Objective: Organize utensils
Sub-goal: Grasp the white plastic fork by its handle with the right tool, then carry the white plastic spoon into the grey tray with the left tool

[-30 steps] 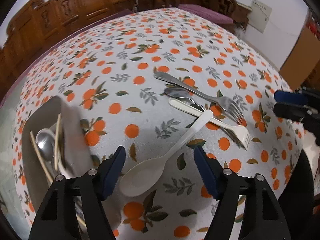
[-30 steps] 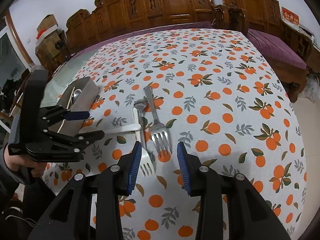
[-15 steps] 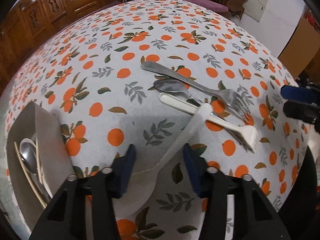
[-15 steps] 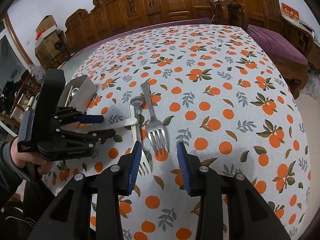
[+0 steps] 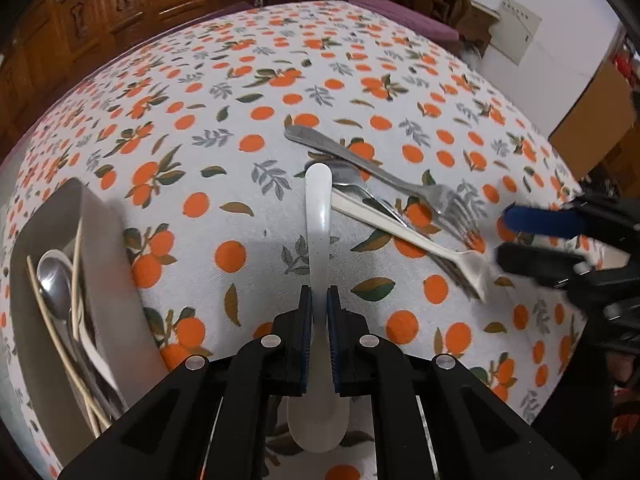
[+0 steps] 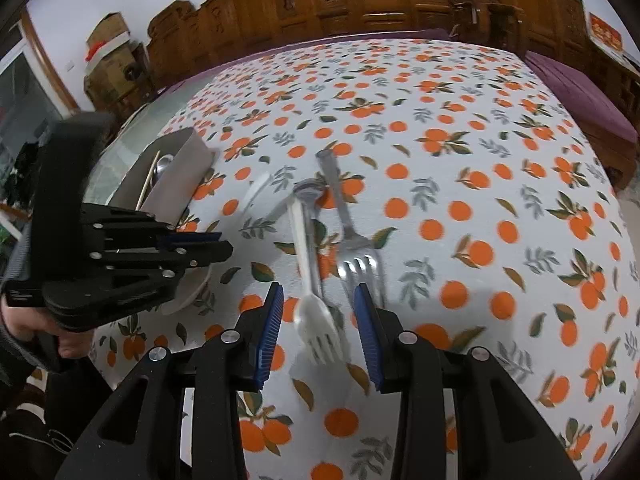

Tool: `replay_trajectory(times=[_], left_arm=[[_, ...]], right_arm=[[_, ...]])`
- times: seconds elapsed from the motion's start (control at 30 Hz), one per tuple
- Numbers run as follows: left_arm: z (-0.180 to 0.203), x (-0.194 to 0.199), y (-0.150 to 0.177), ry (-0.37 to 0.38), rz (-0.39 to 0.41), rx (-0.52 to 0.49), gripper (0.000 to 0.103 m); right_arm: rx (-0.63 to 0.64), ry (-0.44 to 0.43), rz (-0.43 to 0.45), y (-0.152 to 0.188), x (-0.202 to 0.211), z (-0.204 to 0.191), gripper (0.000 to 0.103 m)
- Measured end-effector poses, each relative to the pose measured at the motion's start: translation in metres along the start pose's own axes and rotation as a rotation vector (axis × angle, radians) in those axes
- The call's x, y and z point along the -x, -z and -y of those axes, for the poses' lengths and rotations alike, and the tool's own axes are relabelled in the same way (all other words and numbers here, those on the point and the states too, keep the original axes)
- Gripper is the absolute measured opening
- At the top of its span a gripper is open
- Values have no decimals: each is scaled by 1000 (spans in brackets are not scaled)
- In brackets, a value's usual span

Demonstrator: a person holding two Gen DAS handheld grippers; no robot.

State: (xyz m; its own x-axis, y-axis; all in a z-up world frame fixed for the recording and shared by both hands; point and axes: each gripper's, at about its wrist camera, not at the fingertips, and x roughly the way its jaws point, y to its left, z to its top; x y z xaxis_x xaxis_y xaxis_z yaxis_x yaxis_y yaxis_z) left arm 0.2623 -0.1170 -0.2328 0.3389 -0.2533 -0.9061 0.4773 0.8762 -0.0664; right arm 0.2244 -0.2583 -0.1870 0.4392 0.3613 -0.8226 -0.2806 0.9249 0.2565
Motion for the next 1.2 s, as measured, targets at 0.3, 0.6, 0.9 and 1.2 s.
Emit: replay_trajectory(times=[0.3, 0.6, 0.9, 1.2], left_arm=[[-5, 32, 8, -6, 55, 39, 7], [-17, 44, 19, -15, 70, 69, 7], [-22, 57, 25, -23, 88, 84, 7], [-22, 65, 28, -29, 103, 90, 7]], right_arm=[[86, 46, -60, -4, -27, -17, 39], [153, 145, -106, 8, -37, -24, 31], [134, 164, -76, 6, -22, -21, 26], [96, 65, -86, 6, -14, -29, 26]])
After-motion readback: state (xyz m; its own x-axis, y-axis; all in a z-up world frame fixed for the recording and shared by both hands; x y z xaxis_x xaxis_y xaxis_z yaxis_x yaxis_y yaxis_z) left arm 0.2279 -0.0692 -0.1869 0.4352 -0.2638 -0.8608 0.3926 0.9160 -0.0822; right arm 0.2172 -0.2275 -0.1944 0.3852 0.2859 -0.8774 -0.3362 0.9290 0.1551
